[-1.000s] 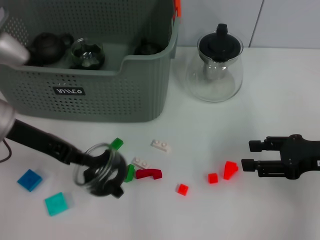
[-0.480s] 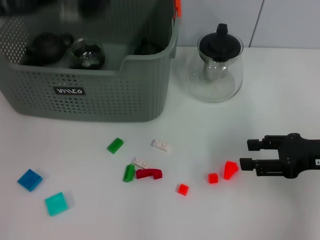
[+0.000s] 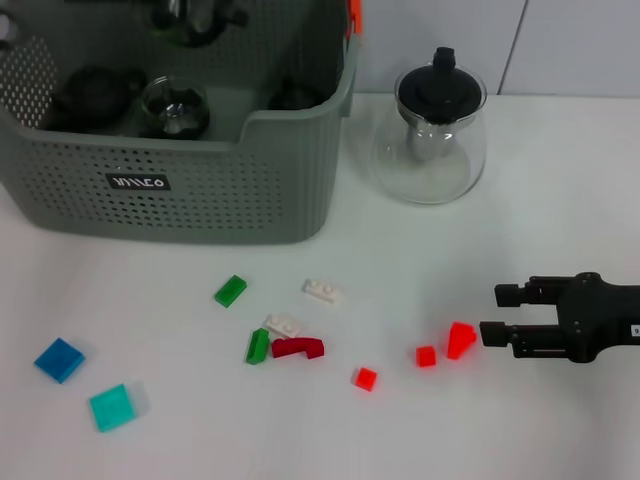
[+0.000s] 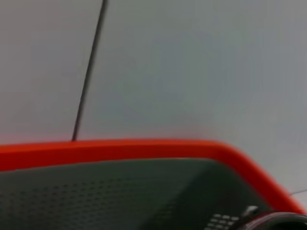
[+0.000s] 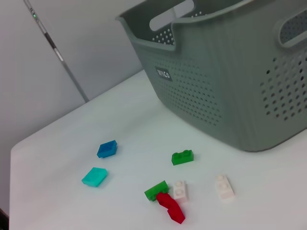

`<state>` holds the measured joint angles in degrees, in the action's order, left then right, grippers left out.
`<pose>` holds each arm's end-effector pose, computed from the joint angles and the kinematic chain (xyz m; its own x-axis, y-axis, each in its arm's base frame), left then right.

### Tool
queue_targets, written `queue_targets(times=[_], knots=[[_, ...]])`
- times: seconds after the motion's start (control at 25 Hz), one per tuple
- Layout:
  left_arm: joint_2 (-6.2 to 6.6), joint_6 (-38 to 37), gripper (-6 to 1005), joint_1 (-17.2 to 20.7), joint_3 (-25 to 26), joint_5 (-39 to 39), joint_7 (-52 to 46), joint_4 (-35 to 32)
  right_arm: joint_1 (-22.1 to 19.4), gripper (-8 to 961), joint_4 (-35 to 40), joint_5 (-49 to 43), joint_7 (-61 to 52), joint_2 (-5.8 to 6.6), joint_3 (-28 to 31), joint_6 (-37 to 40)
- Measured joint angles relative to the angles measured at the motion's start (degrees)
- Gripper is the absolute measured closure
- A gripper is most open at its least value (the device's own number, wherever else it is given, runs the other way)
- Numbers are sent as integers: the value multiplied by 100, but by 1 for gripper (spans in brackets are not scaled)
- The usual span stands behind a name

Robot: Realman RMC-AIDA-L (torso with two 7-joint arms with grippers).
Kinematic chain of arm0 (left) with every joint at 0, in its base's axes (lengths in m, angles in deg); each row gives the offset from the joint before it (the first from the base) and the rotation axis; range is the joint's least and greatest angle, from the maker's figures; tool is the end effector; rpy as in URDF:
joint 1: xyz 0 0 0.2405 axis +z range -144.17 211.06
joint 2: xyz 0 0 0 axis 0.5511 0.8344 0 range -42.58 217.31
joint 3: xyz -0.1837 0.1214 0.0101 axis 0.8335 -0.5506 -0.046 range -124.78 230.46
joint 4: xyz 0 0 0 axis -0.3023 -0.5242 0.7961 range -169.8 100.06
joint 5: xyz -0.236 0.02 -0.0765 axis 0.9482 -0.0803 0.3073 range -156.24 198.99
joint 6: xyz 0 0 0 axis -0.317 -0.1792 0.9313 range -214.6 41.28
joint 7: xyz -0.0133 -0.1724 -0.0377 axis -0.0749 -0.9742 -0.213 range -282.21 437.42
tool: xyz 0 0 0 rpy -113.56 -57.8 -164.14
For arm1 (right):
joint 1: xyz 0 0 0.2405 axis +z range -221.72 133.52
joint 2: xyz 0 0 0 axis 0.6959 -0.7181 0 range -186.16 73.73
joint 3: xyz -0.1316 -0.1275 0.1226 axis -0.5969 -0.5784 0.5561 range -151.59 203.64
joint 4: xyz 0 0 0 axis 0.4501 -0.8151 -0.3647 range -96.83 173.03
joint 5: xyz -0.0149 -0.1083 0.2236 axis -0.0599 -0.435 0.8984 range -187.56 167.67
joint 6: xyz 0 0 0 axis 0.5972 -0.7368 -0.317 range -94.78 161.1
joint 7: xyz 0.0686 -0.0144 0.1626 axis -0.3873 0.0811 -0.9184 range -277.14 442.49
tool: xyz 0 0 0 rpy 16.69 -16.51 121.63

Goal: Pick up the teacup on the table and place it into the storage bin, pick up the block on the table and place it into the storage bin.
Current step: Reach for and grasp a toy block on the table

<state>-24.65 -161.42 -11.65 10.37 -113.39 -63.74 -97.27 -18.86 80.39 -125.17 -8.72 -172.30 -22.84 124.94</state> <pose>-0.1601 0.4846 0.1316 0.5850 0.6197 0.5232 0.8109 -0.4336 -0.3930 0.2673 0.3324 -0.0024 0.7680 -0.5188 -0.3756 -0.5709 -0.8203 -0.0343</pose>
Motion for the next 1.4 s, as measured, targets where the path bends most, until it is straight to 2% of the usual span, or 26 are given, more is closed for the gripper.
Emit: queue_targets(times=[0.32,0.44,0.56,0.84,1.04,1.28,1.4], knots=[[-589,1899,910,-236,-805,-1494,-180,269,-3,216,-13,0,0,-3,0,-3],[-736,2339,905,-330,-883,-2007,-240,507,-5,216,-48,0,-1,-2,0,-13],[-803,2684,900,-418,-926,-2318,-248,768,9,216,-104,0,-1,3,0,-28],[-817,3149,888,-665,-1001,-2713,-270,1420,40,215,-142,0,-1,13,0,-55],[-707,3321,880,-890,-1005,-2875,-535,1846,40,215,-142,0,-1,15,0,-56],[-570,3283,870,-908,-947,-2885,-813,1862,12,215,-142,0,-1,16,0,-64],[-542,3210,865,-886,-893,-2887,-858,1857,11,216,-142,0,-1,16,0,-65]])
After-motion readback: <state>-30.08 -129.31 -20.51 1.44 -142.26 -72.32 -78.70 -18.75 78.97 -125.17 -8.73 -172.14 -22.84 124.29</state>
